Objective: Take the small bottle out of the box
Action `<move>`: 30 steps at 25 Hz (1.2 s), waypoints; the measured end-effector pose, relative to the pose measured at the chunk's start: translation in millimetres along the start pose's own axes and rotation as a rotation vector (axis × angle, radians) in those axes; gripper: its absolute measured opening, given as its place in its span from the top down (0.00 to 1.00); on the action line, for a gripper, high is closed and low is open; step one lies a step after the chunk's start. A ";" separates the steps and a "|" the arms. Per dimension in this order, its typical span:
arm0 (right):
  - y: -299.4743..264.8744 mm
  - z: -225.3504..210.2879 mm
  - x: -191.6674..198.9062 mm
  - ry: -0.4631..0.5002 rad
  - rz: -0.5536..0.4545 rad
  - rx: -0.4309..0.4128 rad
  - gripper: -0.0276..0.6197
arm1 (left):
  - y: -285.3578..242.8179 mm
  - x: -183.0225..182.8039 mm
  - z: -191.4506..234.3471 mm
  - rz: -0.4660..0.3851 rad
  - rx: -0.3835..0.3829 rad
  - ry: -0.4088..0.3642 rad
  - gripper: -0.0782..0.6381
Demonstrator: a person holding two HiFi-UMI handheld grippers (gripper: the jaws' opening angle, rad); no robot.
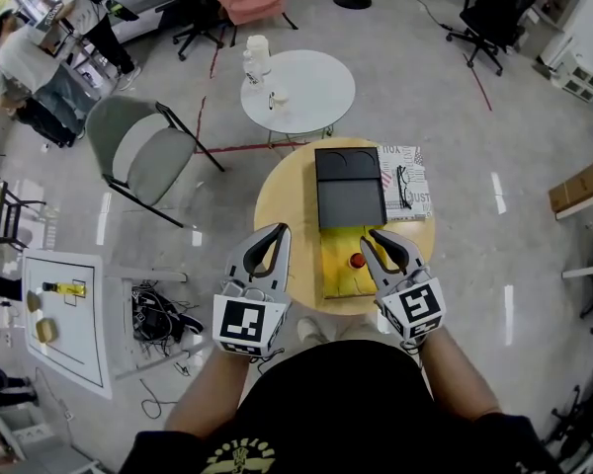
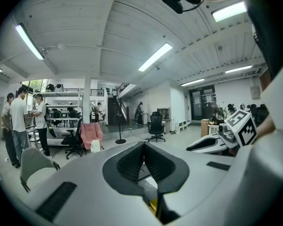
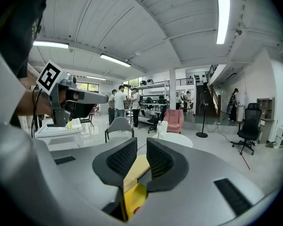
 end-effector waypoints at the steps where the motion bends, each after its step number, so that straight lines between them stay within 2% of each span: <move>1: -0.9 0.2 4.9 0.006 0.009 0.001 0.84 | 0.7 -0.7 0.5 -0.001 -0.001 0.000 0.87; 17: -11.7 9.1 72.5 -0.034 0.124 -0.023 0.79 | 17.3 -0.7 2.0 -0.005 -0.018 -0.004 0.87; 30: -26.6 0.3 129.2 -0.078 0.206 -0.044 0.76 | 25.7 1.7 4.1 0.012 -0.048 -0.022 0.87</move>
Point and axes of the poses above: the fingertips, and each gripper's own axes: y backward along the fingers, z to its left, x out of its underside, the point moved 1 cm from there along y, backward along the fingers, and after that the axes turned 10 degrees about -x, right-handed, at the moved point
